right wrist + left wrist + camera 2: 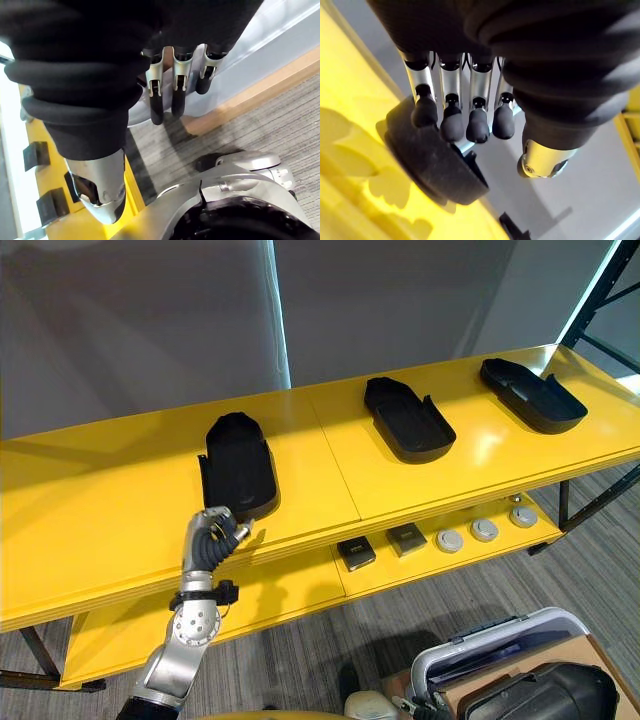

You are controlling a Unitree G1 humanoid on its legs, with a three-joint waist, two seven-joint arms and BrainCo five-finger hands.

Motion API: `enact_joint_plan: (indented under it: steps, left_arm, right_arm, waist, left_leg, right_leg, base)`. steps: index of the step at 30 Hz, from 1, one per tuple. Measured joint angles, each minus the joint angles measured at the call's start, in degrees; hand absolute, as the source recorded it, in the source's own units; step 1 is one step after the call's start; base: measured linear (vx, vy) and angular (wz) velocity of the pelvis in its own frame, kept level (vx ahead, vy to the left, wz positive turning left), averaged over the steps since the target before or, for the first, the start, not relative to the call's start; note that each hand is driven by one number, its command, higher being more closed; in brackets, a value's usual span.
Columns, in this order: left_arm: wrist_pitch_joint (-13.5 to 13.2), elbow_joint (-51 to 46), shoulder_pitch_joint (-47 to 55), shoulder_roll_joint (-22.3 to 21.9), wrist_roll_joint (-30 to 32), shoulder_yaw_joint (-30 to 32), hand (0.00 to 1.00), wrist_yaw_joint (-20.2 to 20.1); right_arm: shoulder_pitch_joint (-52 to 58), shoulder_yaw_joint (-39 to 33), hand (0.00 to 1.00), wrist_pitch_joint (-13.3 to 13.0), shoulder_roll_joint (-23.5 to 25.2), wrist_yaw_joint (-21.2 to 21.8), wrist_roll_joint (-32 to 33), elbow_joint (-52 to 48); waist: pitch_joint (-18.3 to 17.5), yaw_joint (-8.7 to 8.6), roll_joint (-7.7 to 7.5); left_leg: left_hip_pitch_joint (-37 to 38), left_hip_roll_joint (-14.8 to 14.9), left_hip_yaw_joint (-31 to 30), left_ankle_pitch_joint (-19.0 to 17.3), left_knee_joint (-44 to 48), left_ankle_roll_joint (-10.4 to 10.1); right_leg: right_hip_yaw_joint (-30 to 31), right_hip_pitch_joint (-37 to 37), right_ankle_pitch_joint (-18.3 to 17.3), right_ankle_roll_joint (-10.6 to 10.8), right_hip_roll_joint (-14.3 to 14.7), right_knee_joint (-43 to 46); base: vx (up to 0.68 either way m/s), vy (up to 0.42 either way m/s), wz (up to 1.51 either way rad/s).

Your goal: Walk over and take plastic housings, then place them on the shelf

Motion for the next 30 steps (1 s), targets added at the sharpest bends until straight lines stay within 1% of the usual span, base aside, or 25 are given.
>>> enact_joint_plan:
  steps: [4,10,12,14,19,20,21,23,27,30]
  left_arm:
    - [0.2,3.6,-2.9,0.0,0.0,-1.0,1.0,-0.9]
    - [2.2,7.7,-9.0,0.1,0.2,-1.3,1.0,-0.9]
    - [2.8,8.7,-10.7,0.2,1.3,-1.0,1.0,-0.8]
    - [3.3,10.2,-12.7,0.7,2.3,-0.6,1.0,-0.8]
    - [4.8,13.5,-17.1,1.6,2.4,0.6,1.0,-0.8]
    - [5.0,14.2,-17.6,2.0,2.4,0.7,1.0,-0.8]
    - [5.1,15.1,-18.1,2.1,2.4,0.9,1.0,-0.9]
    - [5.2,16.7,-19.1,2.0,2.4,1.6,1.0,-1.0]
    - [6.4,18.9,-20.9,2.1,2.4,2.6,1.0,-1.1]
    - [6.4,19.0,-20.9,2.0,2.4,2.7,1.0,-1.1]
  right_arm:
    - [-0.5,0.0,0.0,0.2,0.0,-0.1,0.0,0.9]
    - [-0.8,1.0,0.0,0.2,-0.3,-0.2,0.0,0.8]
    - [-1.0,1.1,0.0,0.2,-0.4,-0.2,0.0,0.8]
    - [-1.4,1.1,0.0,0.2,-0.4,-0.1,0.0,0.6]
    - [-1.6,1.1,0.0,0.2,-0.6,0.0,-0.1,0.5]
    - [-1.7,1.1,0.0,0.2,-0.6,0.1,-0.1,0.2]
    - [-1.7,1.1,0.0,0.2,-0.6,0.1,-0.1,-0.4]
    - [-1.7,1.0,0.0,0.2,-0.6,0.1,-0.1,-0.9]
    - [-1.7,1.0,0.0,0.2,-0.6,0.1,-0.2,-0.9]
    - [-1.7,0.9,0.0,0.2,-0.6,0.1,-0.2,-0.9]
  waist:
    - [-0.2,-0.04,-0.3]
    - [-0.2,-0.43,-0.28]
    - [-0.2,-0.74,-0.27]
    - [-0.1,-1.59,-0.2]
    - [0.0,-1.86,0.08]
    - [0.1,-2.23,0.24]
    - [0.2,-3.15,0.39]
    - [0.4,-3.24,0.66]
    - [0.5,-3.34,0.71]
    - [0.5,-3.41,0.73]
  left_leg:
    - [0.0,0.0,0.0,0.0,0.2,0.0]
    - [0.0,0.0,0.2,0.0,0.2,0.0]
    - [0.0,0.0,0.5,0.0,0.3,0.0]
    - [0.1,0.1,1.6,-0.1,0.3,0.0]
    - [-0.4,0.1,3.1,-0.4,0.2,-0.3]
    - [-0.4,0.2,3.1,-0.4,0.2,-0.3]
    - [-0.4,0.2,3.1,-0.4,0.2,-0.3]
    - [-0.4,0.2,3.3,-0.4,0.2,-0.3]
    - [-0.5,0.4,3.3,-0.3,0.1,-0.2]
    - [-0.5,0.5,3.3,-0.1,0.1,0.0]
  right_leg:
    - [-0.2,0.1,0.0,-0.1,0.0,0.0]
    - [-0.1,0.1,0.1,-0.2,0.0,-0.1]
    - [0.3,-0.1,0.3,-0.3,0.0,-0.2]
    - [1.1,-0.3,0.4,-0.4,0.1,-0.3]
    - [2.6,-1.7,0.7,-0.4,0.4,-0.3]
    - [2.6,-1.7,0.7,-0.4,0.4,-0.3]
    - [2.6,-1.7,0.7,-0.3,0.4,-0.2]
    - [2.7,-1.8,0.7,-0.3,0.5,-0.2]
    - [2.8,-1.9,0.8,-0.5,0.7,-0.1]
    - [2.8,-1.9,0.8,-0.6,0.7,0.0]
  base:
    - [0.02,0.007,0.02]
    - [-0.01,0.001,-0.01]
    - [-0.04,0.005,-0.09]
    - [-0.05,0.009,-0.13]
    - [-0.04,0.001,-0.18]
    - [-0.02,-0.002,-0.08]
    - [0.0,0.0,0.0]
    - [0.0,0.001,-0.02]
    - [0.0,0.0,-0.01]
    - [0.0,0.0,0.0]
